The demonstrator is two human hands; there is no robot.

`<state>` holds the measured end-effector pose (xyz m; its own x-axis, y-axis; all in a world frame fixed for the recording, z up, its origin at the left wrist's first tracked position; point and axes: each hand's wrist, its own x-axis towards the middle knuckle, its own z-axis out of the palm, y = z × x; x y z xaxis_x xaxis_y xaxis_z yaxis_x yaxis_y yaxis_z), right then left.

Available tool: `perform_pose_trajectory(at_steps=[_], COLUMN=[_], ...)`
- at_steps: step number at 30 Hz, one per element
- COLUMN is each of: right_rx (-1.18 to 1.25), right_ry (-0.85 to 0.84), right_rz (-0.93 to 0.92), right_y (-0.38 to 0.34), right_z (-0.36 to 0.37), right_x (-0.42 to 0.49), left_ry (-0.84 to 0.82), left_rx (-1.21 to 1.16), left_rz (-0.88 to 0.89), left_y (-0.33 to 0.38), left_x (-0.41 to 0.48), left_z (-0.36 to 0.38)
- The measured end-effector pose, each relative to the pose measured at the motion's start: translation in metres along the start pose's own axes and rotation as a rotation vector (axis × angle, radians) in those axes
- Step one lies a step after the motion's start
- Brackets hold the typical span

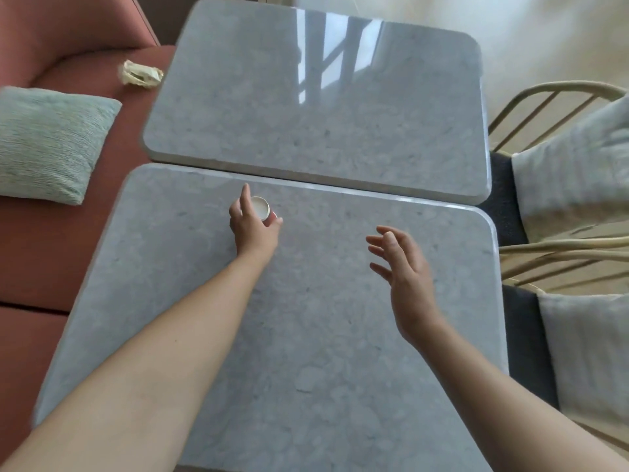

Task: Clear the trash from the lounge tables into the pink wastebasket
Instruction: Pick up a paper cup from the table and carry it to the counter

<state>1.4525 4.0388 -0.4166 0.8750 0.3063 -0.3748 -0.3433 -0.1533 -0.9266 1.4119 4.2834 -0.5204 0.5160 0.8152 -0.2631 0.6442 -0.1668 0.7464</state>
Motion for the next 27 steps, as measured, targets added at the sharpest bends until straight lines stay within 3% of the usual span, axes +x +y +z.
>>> perform_pose_trajectory(at_steps=[8, 14, 22, 27], right_rx=[-0.011, -0.004, 0.014, 0.065], right_ry=[0.004, 0.009, 0.055, 0.158], right_rz=[-0.016, -0.062, -0.179, -0.253], right_y=[0.003, -0.011, -0.049, -0.071], right_z=[0.003, 0.003, -0.027, -0.076], right_x=[-0.006, -0.018, -0.05, -0.087], left_ry=[0.019, 0.021, -0.154, -0.353], left_rx=[-0.038, -0.212, -0.505, -0.658], left_rz=[0.044, 0.167, 0.272, 0.295], left_y=[-0.002, 0.029, 0.101, 0.148], left_x=[-0.001, -0.045, -0.135, -0.202], left_z=[-0.006, -0.029, -0.05, -0.042])
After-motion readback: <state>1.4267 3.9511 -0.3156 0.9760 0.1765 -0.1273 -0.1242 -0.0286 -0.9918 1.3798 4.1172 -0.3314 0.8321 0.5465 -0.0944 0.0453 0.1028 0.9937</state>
